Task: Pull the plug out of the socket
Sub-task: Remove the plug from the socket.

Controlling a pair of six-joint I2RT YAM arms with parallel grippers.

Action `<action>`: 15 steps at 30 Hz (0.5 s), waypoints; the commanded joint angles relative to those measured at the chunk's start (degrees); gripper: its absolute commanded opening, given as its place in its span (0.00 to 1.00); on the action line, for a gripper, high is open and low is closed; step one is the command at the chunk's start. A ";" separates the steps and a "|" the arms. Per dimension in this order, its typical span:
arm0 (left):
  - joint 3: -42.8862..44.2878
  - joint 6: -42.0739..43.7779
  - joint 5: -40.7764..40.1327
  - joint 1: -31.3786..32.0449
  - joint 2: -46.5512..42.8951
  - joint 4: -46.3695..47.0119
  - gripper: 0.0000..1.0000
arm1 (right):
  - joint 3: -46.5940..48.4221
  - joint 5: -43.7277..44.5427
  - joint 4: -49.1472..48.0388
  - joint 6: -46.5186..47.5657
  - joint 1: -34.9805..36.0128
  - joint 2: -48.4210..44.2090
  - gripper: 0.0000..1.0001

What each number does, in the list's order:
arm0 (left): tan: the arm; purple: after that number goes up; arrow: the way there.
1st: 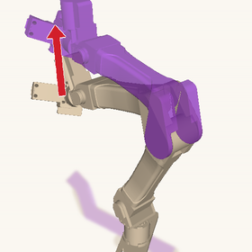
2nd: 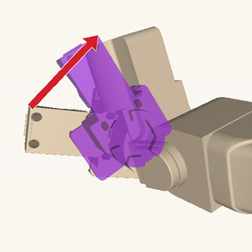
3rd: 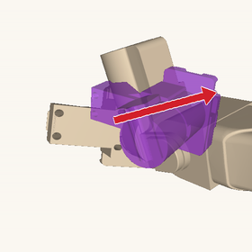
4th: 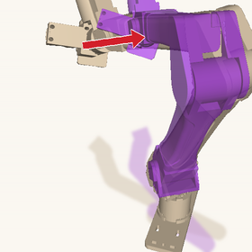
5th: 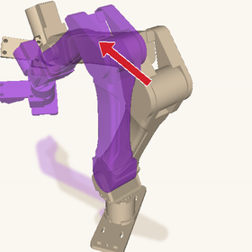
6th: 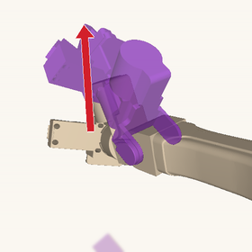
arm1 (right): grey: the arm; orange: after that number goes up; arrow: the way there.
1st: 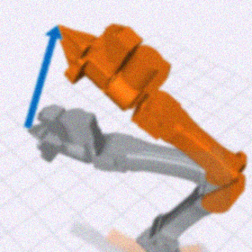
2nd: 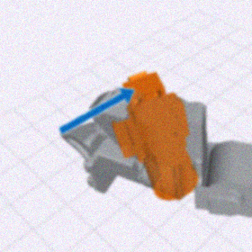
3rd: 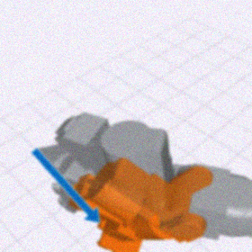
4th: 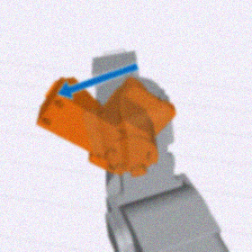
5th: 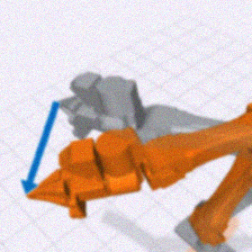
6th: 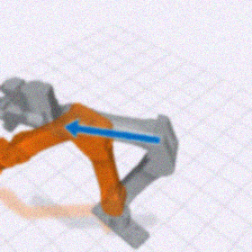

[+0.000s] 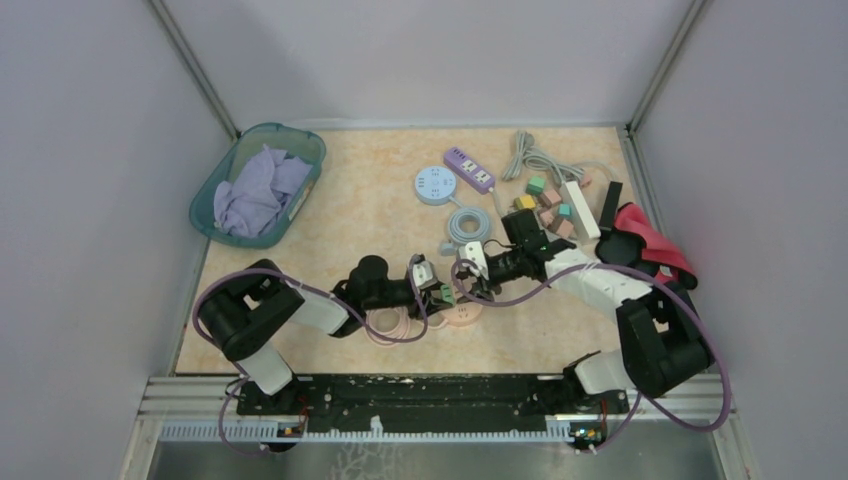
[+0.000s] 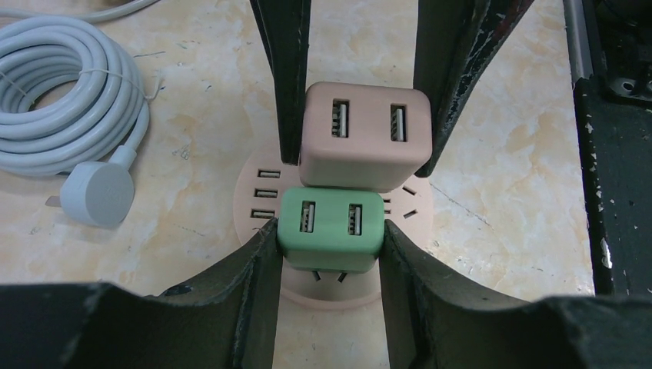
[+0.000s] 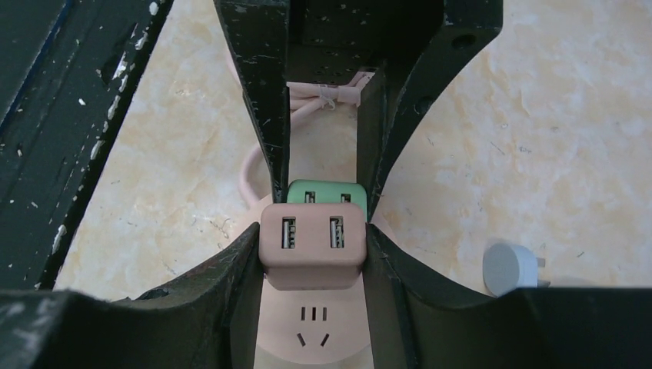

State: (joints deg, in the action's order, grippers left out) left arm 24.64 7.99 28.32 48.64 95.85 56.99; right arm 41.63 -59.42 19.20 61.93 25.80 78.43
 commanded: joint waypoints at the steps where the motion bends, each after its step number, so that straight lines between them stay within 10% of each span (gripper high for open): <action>1: 0.18 0.18 1.06 0.27 1.17 -4.08 0.07 | 1.88 -1.99 -4.05 -3.59 0.92 -0.82 0.00; 15: 0.76 -2.33 0.60 0.22 1.07 -3.42 0.14 | 5.10 -1.97 -3.20 -9.99 -9.33 -3.42 0.00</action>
State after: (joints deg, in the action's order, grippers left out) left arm 24.71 7.53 28.32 48.62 95.85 56.90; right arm 44.36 -59.61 19.51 56.38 19.51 77.87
